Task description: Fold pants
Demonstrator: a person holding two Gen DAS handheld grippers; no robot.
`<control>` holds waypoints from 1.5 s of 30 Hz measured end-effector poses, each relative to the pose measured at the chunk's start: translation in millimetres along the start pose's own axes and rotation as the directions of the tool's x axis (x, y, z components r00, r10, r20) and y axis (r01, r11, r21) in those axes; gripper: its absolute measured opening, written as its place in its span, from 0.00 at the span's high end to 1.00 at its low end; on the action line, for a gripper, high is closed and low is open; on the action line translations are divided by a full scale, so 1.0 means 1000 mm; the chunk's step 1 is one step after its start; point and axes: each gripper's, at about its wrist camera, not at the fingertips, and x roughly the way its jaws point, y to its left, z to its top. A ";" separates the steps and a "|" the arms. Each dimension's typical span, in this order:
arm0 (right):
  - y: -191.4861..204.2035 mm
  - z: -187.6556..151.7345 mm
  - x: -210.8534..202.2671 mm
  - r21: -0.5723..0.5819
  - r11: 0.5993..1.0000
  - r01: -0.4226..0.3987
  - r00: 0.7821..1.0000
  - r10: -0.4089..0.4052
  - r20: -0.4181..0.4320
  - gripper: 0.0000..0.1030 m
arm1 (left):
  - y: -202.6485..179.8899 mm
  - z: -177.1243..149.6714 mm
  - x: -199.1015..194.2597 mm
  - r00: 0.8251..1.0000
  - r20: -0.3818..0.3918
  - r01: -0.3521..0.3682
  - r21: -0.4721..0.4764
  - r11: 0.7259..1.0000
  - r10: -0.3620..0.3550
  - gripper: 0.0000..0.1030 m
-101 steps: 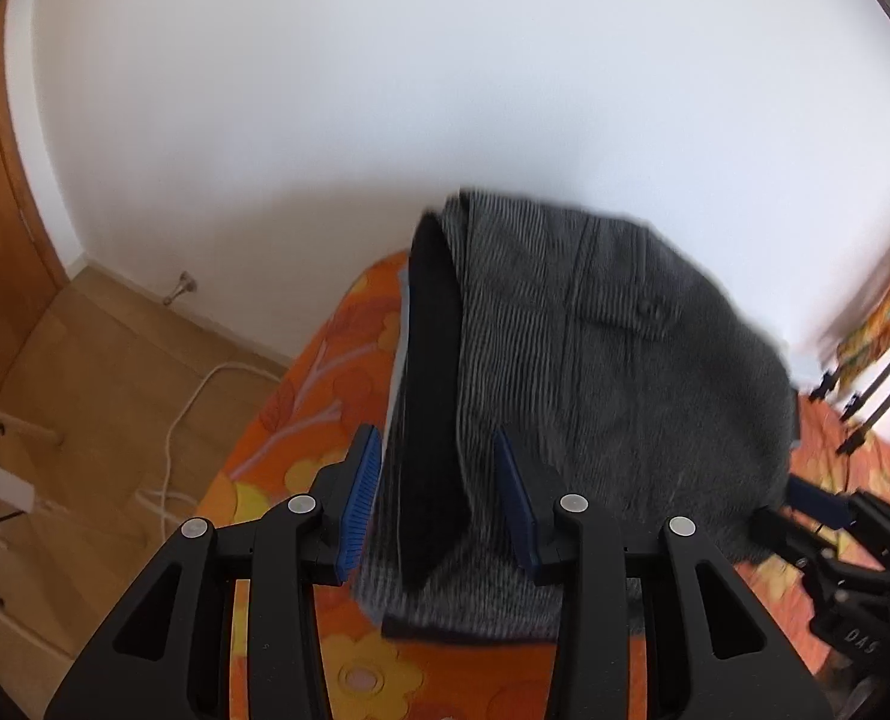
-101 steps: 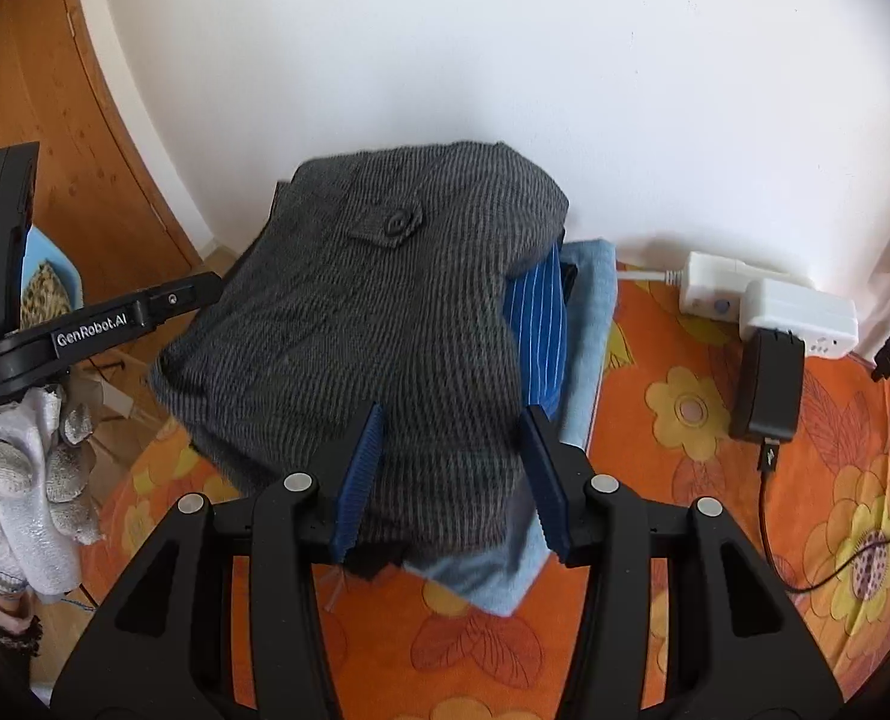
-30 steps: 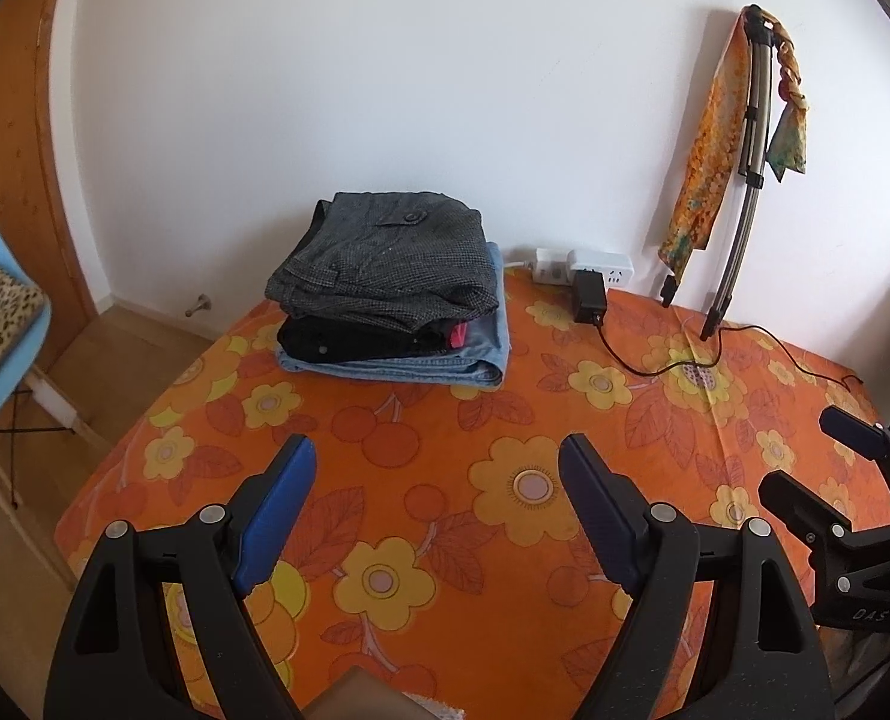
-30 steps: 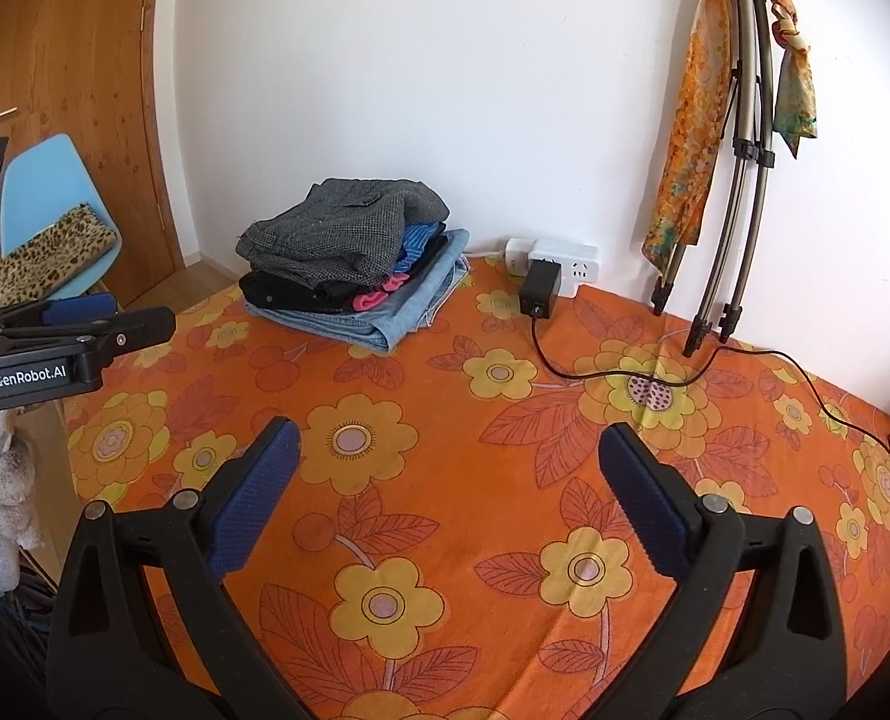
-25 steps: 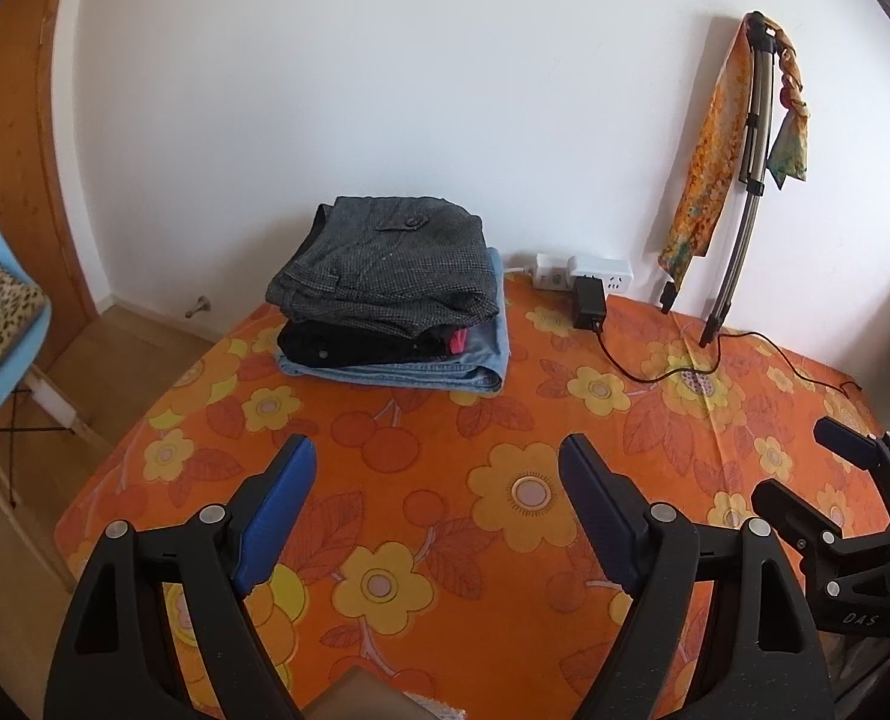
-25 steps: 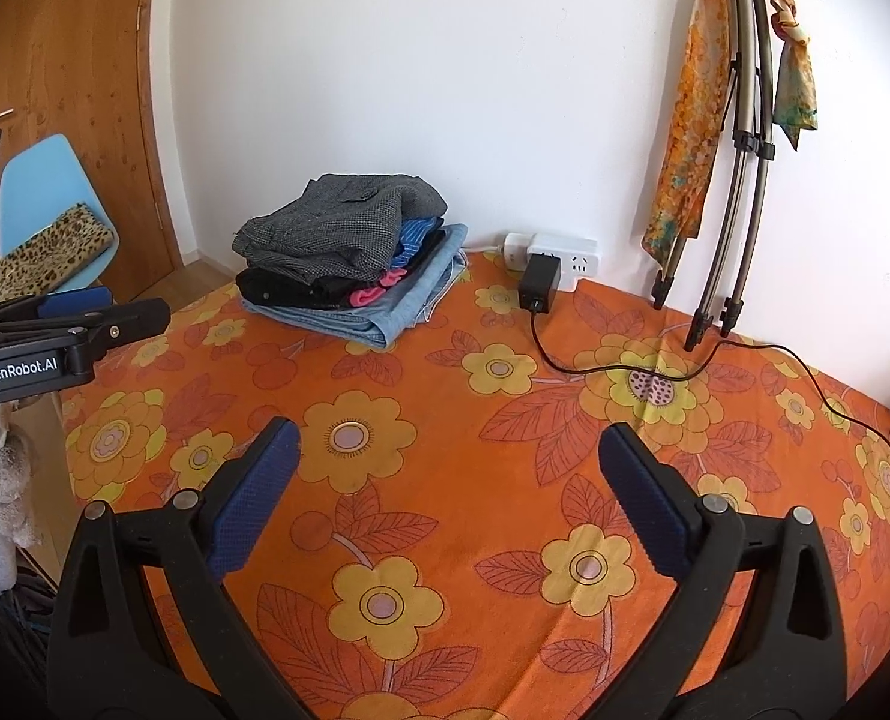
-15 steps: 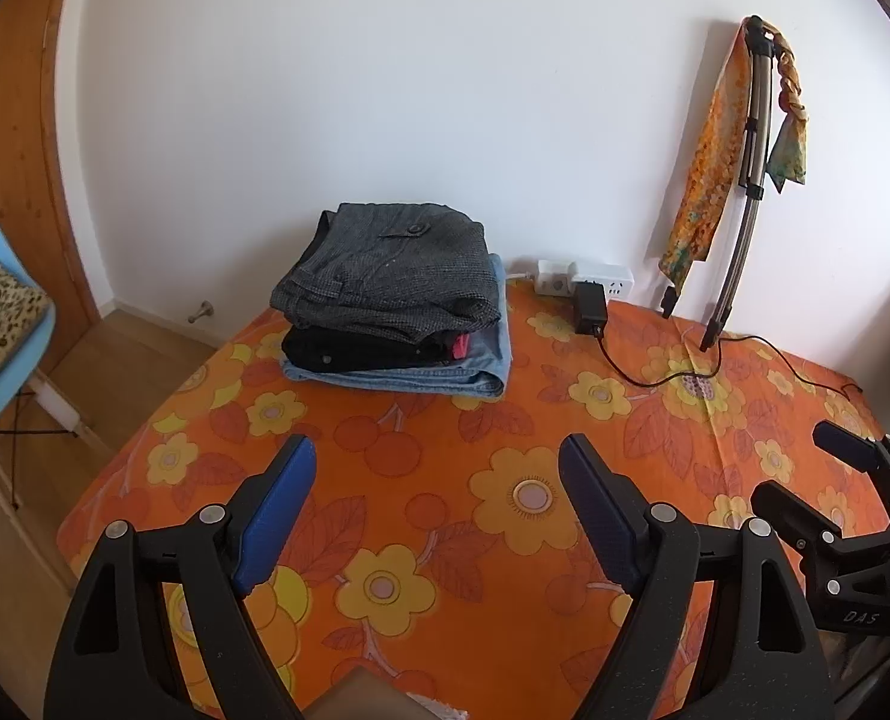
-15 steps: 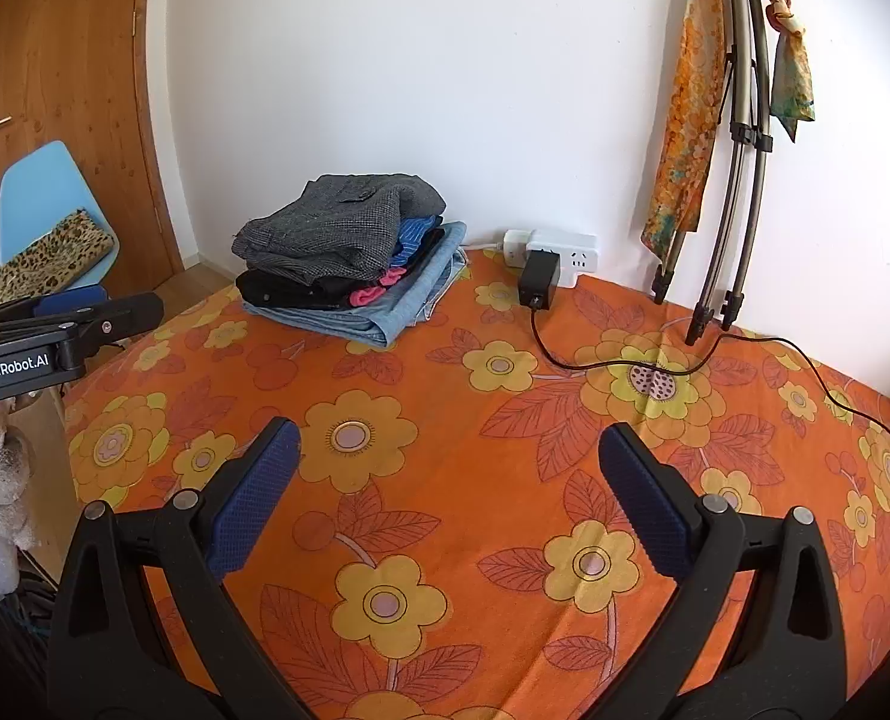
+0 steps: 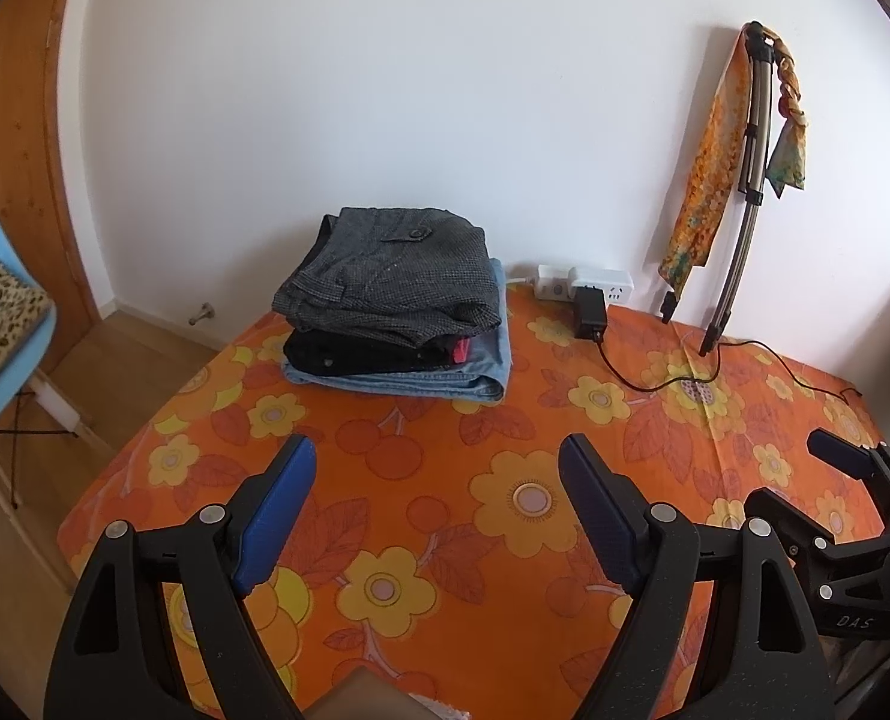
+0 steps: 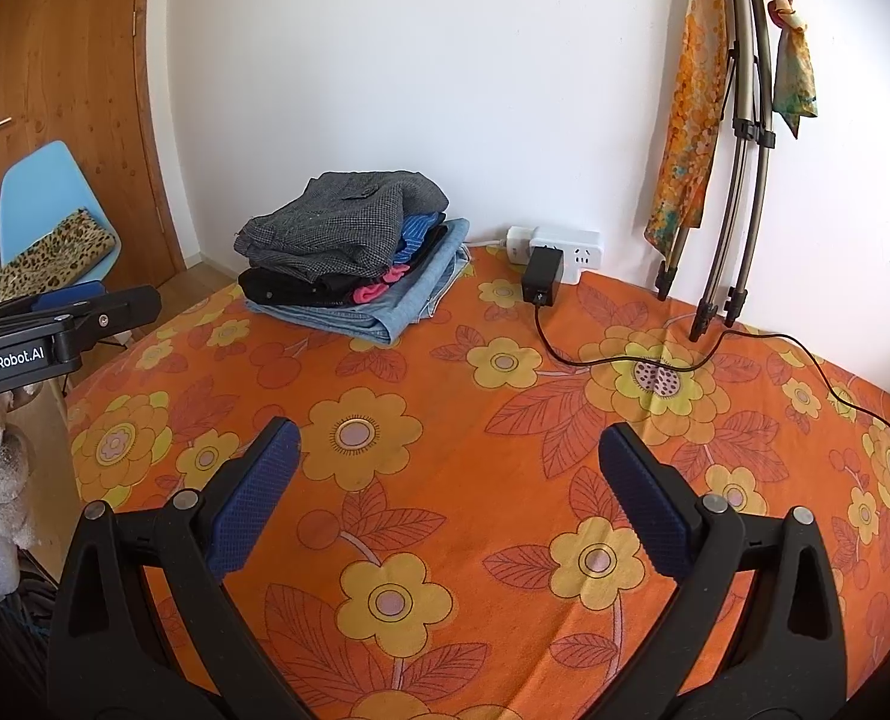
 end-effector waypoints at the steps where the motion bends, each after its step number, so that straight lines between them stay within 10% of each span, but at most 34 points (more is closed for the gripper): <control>1: 0.000 0.000 0.000 0.000 1.000 0.000 1.000 0.000 0.000 0.02 | 0.000 0.000 0.000 1.000 0.002 0.000 0.000 1.000 0.000 0.19; 45: 0.003 -0.003 0.002 0.002 1.000 -0.002 1.000 0.002 -0.005 0.01 | 0.001 -0.001 -0.002 1.000 0.011 -0.026 -0.014 1.000 0.027 0.19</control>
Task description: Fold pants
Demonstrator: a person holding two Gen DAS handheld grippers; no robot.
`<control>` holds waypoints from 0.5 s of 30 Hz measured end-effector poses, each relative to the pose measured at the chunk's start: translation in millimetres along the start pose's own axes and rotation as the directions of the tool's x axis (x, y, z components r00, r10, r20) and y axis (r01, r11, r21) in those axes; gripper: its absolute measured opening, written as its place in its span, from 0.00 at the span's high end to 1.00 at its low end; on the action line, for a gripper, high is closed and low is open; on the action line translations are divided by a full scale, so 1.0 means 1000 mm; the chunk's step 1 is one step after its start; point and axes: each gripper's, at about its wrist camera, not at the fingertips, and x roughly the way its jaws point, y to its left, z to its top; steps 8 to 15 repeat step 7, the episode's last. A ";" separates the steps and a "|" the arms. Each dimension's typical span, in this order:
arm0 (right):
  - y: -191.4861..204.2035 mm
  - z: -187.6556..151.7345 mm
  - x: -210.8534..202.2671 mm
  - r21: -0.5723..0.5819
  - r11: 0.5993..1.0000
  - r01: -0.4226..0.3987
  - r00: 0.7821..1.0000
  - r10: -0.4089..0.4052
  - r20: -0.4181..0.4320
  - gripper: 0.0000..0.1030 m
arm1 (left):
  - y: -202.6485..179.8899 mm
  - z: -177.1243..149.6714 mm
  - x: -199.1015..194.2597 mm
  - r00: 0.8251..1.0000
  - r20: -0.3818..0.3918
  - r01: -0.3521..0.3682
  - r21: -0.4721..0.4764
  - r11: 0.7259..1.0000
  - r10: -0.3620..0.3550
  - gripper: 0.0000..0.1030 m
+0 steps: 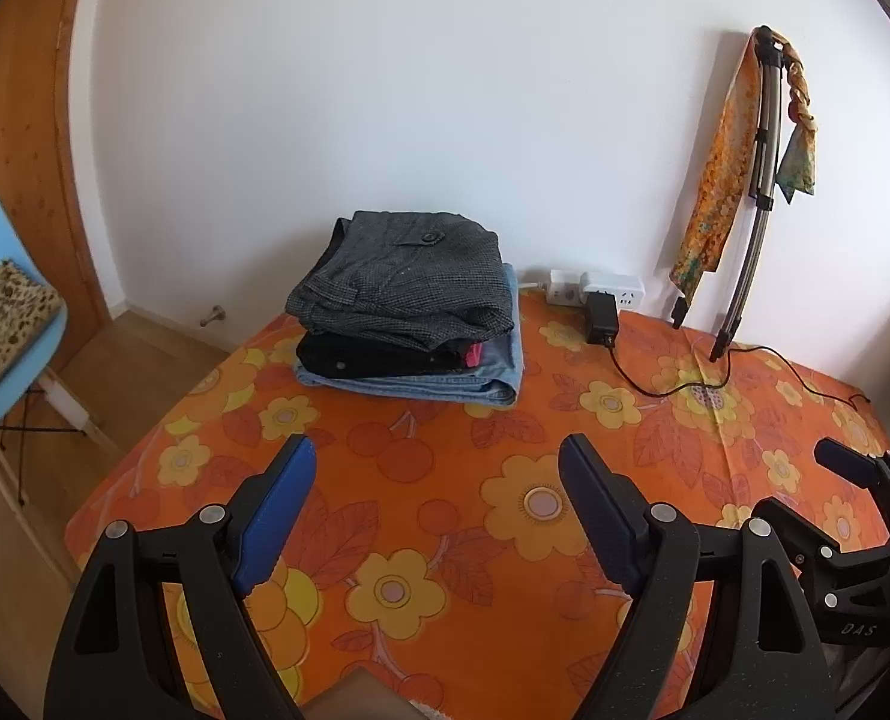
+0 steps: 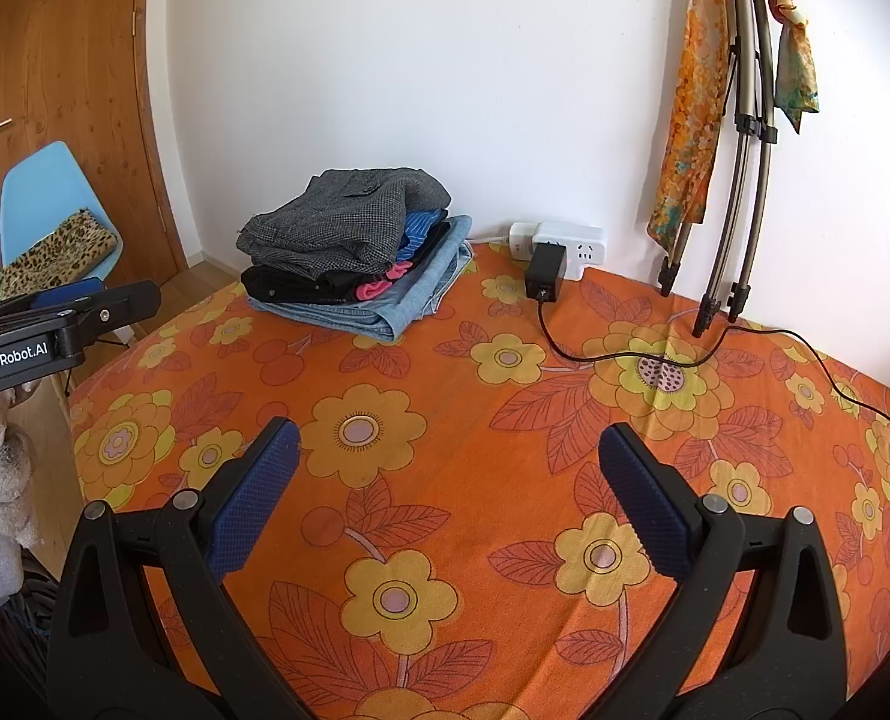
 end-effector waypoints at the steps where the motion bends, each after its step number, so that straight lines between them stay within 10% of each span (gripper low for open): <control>1: 0.000 0.000 0.000 0.001 1.000 0.000 1.000 0.000 0.000 0.01 | 0.000 0.000 0.000 1.000 0.001 0.004 0.002 1.000 -0.004 0.19; 15: 0.001 -0.001 0.001 0.003 1.000 0.000 1.000 0.000 -0.002 0.01 | -0.003 0.000 -0.002 1.000 0.019 0.006 0.021 1.000 -0.007 0.19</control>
